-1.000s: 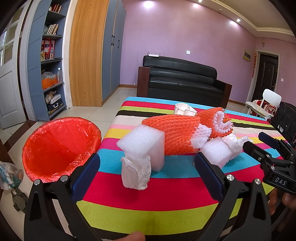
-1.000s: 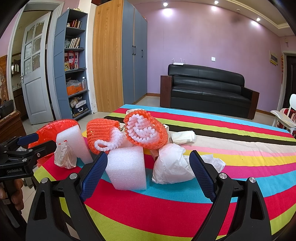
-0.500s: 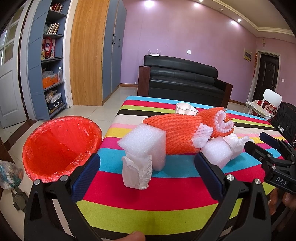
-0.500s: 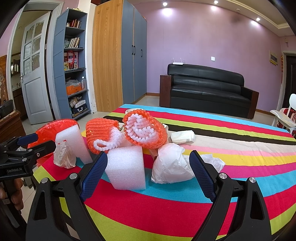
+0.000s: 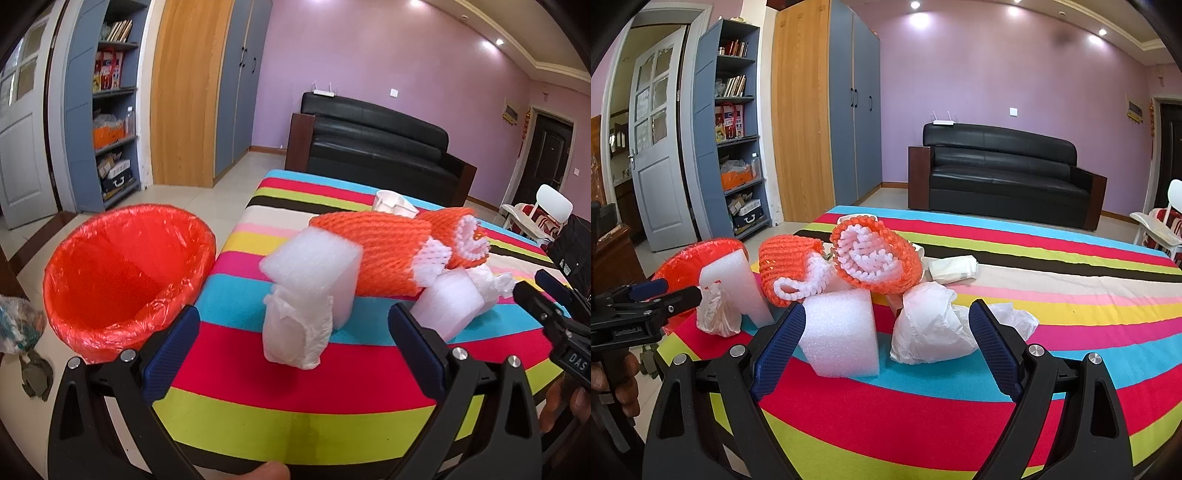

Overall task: Collect trash
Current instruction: 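Grasp the white plastic bag with the left tool while the right tool grasps a white foam block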

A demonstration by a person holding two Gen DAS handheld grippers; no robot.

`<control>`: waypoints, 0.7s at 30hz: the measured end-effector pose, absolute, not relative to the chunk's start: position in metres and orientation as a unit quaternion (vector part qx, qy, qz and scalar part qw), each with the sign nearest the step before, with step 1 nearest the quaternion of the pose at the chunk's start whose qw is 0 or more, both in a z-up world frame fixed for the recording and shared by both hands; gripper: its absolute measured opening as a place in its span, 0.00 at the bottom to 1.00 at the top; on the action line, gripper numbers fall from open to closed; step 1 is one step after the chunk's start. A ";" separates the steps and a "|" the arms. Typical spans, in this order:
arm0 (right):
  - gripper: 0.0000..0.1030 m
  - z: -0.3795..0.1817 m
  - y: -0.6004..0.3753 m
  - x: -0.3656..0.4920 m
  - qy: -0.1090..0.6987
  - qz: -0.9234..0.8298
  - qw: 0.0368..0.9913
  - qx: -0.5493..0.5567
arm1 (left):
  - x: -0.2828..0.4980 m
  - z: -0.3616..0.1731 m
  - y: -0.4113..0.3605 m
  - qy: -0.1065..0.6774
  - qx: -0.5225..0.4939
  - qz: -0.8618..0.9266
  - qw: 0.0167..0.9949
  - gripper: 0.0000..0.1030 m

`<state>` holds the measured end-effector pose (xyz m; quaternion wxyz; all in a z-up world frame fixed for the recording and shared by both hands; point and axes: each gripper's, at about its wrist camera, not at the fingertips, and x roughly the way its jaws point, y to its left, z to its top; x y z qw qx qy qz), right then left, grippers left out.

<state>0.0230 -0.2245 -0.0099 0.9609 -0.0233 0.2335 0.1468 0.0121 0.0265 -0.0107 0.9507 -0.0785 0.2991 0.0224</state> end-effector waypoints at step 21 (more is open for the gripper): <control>0.82 -0.027 -0.206 0.034 0.278 0.158 0.947 -0.034 | 0.039 -0.043 0.033 0.383 -0.078 0.022 0.920 0.55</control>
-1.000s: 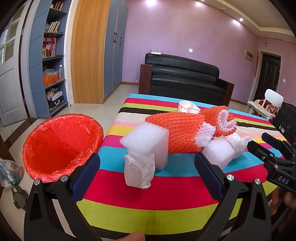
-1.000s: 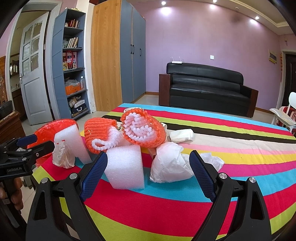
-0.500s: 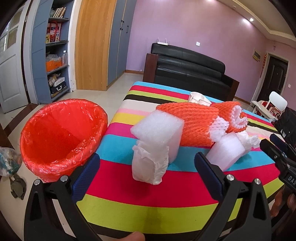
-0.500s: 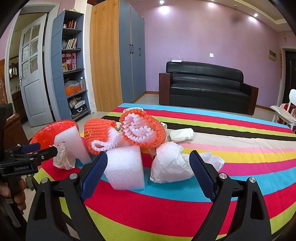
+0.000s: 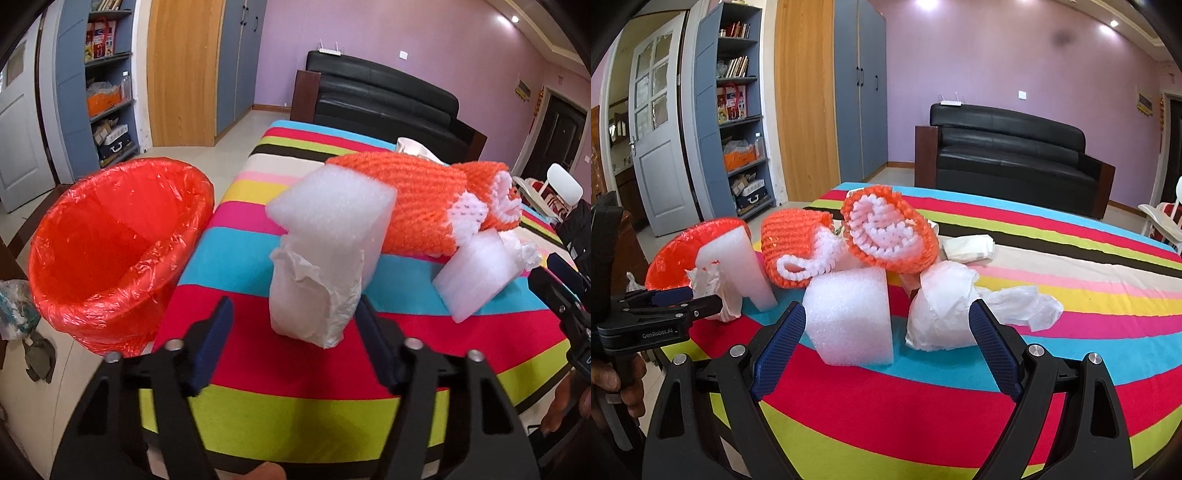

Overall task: Collect trash
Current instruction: 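Grasp the white plastic bag with the left tool while the right tool grasps a white foam block, then carry both items over the red bin and open both tools to drop them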

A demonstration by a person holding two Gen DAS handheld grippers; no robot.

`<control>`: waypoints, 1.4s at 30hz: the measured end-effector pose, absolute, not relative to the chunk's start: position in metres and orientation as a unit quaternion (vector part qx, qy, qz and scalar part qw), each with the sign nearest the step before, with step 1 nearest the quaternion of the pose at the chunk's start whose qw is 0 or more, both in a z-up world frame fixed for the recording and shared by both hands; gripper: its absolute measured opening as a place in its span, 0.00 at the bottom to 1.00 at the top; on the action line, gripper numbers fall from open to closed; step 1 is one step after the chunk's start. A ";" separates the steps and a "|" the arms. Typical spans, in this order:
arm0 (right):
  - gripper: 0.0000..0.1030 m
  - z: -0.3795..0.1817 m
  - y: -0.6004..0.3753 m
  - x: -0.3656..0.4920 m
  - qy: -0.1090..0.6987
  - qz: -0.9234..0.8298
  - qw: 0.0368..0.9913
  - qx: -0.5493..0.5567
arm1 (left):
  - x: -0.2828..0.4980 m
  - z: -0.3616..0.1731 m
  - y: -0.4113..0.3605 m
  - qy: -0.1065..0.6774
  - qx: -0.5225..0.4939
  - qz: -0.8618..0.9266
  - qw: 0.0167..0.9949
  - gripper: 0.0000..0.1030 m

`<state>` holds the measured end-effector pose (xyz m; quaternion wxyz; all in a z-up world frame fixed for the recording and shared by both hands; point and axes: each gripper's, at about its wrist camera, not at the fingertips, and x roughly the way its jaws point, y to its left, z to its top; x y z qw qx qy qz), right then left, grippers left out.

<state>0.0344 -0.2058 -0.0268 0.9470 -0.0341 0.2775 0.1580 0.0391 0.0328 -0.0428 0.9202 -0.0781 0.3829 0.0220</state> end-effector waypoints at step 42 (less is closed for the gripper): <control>0.57 -0.029 -0.173 0.029 0.295 0.169 0.938 -0.061 | 0.010 -0.014 0.055 0.348 -0.102 0.026 0.932 0.18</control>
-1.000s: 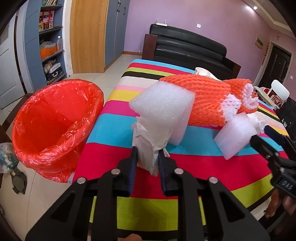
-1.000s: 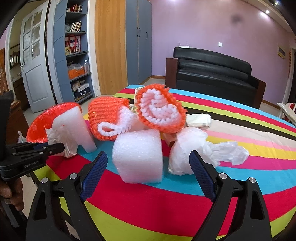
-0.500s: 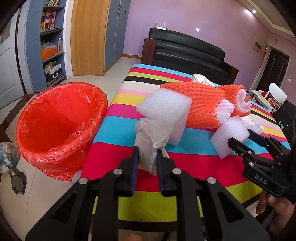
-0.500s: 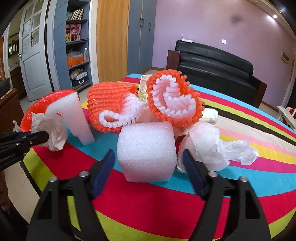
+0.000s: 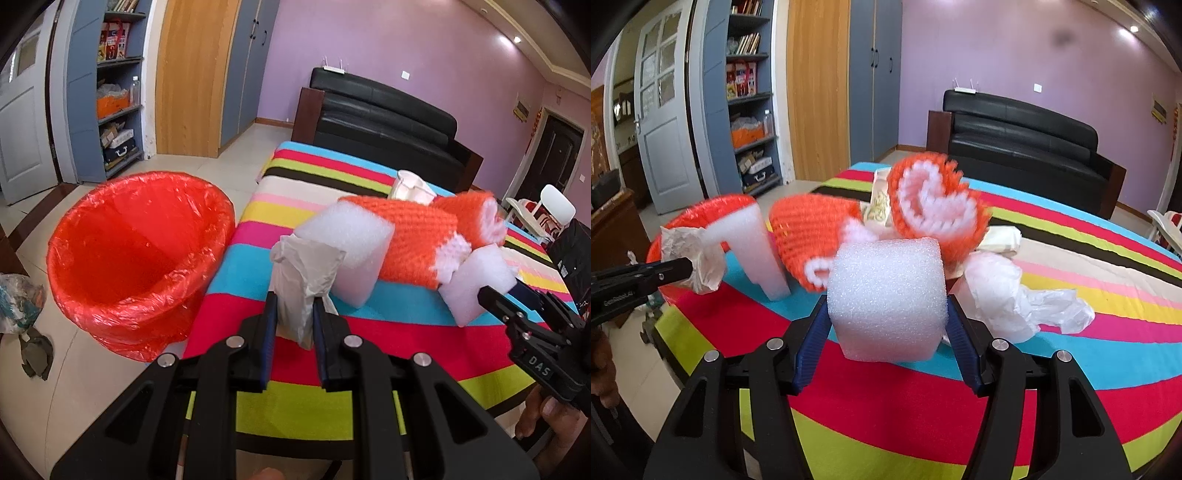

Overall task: Collect trash
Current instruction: 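Carry both items over the red bin and open both tools to drop them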

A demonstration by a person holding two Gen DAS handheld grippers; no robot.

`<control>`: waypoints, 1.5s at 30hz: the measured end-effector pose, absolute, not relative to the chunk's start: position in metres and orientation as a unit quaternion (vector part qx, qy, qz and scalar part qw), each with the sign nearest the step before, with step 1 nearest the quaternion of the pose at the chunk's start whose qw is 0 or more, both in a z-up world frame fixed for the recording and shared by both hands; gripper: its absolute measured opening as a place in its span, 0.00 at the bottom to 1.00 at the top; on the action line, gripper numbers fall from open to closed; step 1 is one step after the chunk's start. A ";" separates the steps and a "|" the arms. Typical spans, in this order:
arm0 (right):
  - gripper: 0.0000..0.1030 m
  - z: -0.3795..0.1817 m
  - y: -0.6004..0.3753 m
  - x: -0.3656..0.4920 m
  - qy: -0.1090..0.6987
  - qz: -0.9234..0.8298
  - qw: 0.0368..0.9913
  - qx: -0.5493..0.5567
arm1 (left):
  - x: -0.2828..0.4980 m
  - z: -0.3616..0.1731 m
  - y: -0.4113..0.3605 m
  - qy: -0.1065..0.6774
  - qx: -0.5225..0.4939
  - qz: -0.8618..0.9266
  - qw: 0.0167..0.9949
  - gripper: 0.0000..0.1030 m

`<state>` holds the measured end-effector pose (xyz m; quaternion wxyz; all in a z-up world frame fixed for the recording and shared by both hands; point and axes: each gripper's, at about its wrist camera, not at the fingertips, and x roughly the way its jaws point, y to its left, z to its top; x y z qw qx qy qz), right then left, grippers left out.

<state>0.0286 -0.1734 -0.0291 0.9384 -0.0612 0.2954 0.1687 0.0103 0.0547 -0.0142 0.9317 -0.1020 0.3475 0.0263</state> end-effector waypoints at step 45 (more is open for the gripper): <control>0.57 0.039 -0.126 0.041 0.241 0.220 0.945 -0.023 | 0.009 0.039 0.122 0.309 -0.113 0.136 0.934 0.18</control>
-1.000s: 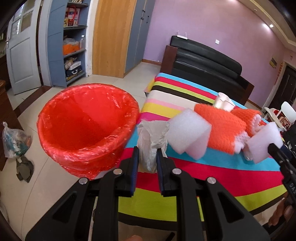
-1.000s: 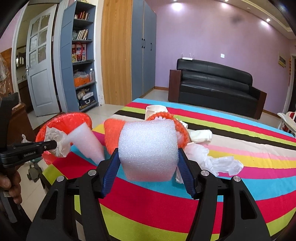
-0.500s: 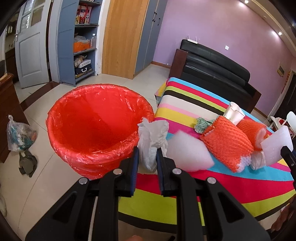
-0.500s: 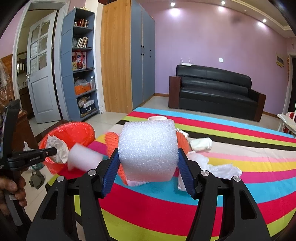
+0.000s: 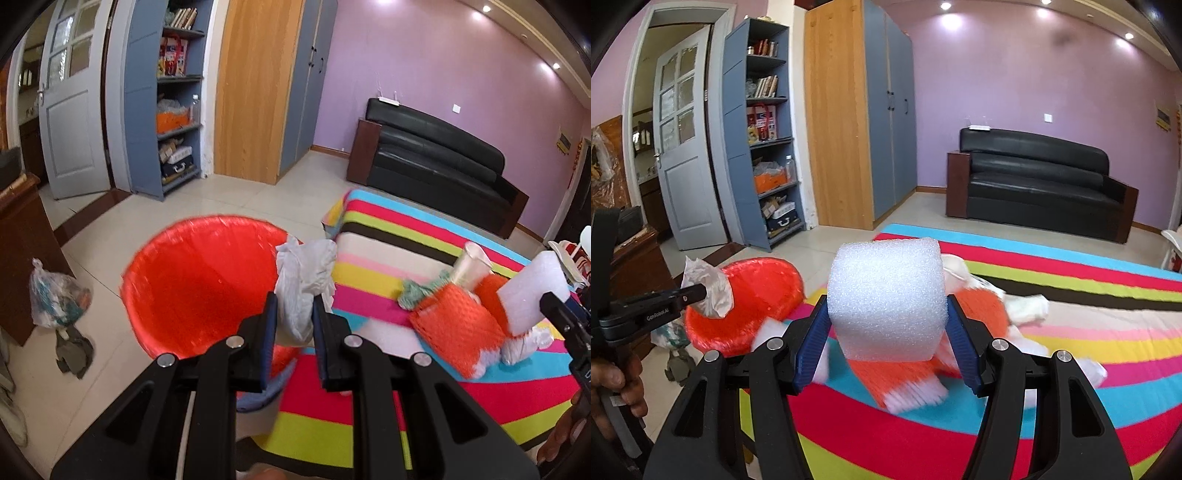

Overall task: Collect trash
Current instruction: 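Carry both items over the red bin and open both tools to drop them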

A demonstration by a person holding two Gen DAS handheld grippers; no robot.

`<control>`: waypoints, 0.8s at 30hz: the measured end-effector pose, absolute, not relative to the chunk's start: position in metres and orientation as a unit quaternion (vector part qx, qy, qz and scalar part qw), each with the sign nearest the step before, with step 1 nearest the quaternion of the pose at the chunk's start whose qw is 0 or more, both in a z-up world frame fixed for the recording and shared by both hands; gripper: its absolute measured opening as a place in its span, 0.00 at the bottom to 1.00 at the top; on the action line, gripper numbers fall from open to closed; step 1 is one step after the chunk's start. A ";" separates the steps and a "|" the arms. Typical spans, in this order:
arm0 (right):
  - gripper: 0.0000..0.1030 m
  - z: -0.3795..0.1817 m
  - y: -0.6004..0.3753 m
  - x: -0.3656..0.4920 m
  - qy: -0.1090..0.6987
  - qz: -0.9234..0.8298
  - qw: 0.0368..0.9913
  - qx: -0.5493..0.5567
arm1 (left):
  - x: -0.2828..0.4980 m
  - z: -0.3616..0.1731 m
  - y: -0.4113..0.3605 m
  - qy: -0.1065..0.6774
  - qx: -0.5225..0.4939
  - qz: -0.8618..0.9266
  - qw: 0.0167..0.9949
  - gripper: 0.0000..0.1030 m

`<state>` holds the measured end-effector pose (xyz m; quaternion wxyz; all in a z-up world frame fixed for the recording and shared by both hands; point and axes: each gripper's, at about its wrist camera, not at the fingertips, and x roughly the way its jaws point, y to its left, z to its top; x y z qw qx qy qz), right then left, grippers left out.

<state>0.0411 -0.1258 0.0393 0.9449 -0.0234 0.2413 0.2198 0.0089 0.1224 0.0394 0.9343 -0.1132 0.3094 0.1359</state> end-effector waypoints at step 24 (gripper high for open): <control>0.57 0.030 0.078 0.105 0.270 0.341 0.898 -0.058 | 0.036 0.059 0.247 0.296 -0.139 0.212 0.921 0.20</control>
